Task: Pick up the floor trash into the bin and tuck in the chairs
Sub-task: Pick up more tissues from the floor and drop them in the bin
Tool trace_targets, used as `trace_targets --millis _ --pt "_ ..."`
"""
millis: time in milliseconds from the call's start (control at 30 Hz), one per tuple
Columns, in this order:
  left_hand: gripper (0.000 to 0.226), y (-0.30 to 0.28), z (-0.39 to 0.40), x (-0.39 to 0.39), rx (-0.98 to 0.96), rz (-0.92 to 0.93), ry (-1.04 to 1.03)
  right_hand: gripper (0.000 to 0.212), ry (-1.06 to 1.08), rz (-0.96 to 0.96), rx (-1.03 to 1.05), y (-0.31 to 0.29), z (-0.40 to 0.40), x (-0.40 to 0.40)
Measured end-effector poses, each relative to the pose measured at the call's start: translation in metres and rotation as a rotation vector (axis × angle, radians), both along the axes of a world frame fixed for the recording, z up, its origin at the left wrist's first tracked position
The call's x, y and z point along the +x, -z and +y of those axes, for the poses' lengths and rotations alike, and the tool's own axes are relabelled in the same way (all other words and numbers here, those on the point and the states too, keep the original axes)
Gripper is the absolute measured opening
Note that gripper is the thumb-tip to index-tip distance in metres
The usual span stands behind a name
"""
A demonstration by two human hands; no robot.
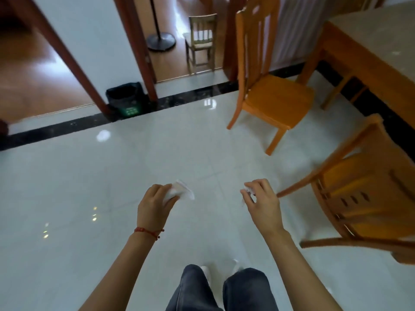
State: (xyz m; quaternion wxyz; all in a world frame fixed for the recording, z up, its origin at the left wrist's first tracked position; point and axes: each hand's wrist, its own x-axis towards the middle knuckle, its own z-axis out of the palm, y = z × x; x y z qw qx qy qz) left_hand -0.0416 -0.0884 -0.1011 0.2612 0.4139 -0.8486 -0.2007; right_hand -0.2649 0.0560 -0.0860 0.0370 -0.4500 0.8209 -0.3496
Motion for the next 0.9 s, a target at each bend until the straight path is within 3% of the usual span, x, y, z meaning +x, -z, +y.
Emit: trace_targets --millis 467,900 --pt "0.025 0.003 -0.153 -0.041 0.021 0.039 -0.367 0.013 -0.345 0.021 -0.065 0.0 -0.239 -0.07" --pt "0.033 0.005 -0.327 -0.047 -0.02 -0.016 -0.477 0.013 -0.53 0.042 -0.071 0.014 -0.458 -0.081"
